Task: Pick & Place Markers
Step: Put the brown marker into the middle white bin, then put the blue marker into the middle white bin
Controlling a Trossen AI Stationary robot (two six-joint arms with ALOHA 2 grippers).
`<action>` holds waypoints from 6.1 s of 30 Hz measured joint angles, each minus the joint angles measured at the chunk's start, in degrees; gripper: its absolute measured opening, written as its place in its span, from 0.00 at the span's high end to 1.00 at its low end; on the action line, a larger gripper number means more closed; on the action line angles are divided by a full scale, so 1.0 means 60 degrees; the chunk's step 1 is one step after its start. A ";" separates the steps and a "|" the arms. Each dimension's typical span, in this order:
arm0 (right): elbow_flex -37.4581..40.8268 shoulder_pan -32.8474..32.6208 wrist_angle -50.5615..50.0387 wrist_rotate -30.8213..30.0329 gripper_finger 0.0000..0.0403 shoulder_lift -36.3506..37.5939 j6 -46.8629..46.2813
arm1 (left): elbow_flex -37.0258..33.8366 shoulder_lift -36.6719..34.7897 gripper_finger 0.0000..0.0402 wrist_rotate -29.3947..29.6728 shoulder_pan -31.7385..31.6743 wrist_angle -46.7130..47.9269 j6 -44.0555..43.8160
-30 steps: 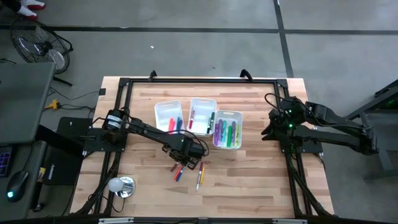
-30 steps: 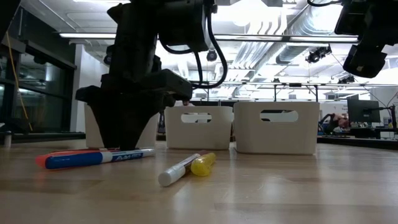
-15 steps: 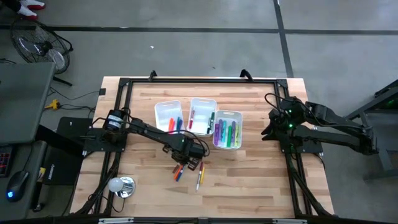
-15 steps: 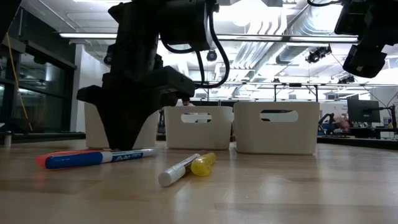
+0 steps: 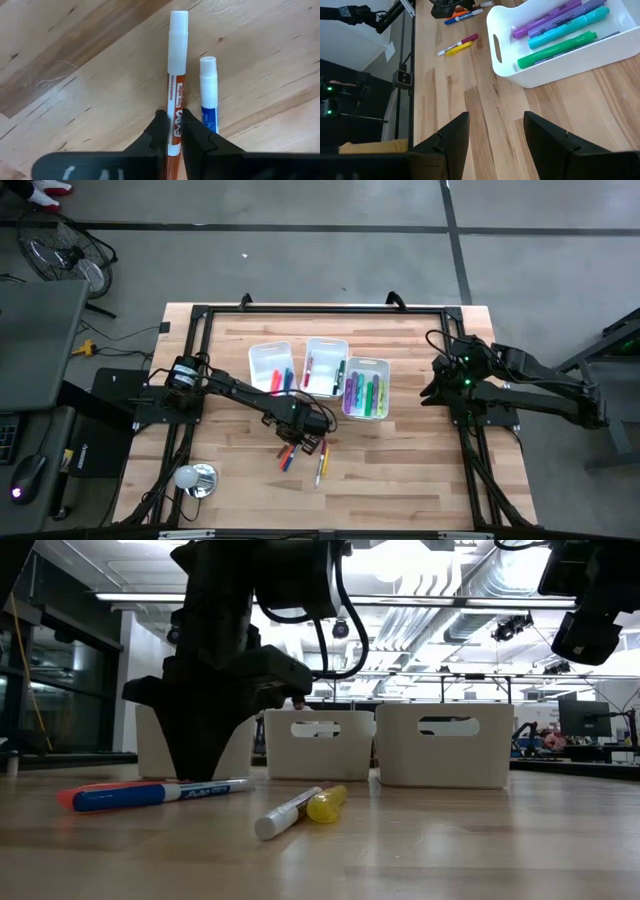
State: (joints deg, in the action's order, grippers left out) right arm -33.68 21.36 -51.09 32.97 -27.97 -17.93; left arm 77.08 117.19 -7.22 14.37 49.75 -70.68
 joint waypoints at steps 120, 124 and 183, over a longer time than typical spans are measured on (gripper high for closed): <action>0.0001 0.0001 0.0466 0.0073 0.56 0.0061 -0.0213 | 0.5907 0.0271 0.82 0.2486 -0.1282 0.5382 -0.0114; 0.0001 -0.0002 0.0436 0.0076 0.56 0.0137 -0.0410 | 0.5880 0.0321 0.82 0.2467 -0.0446 0.5636 -0.1007; 0.0001 -0.0003 0.0403 0.0543 0.56 0.0178 -0.1710 | 0.1217 0.0284 0.47 0.0399 0.0265 0.0462 0.0188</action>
State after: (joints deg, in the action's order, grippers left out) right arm -33.67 21.34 -48.67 36.23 -26.89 -28.20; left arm 84.38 118.89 -4.83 15.96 52.52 -69.56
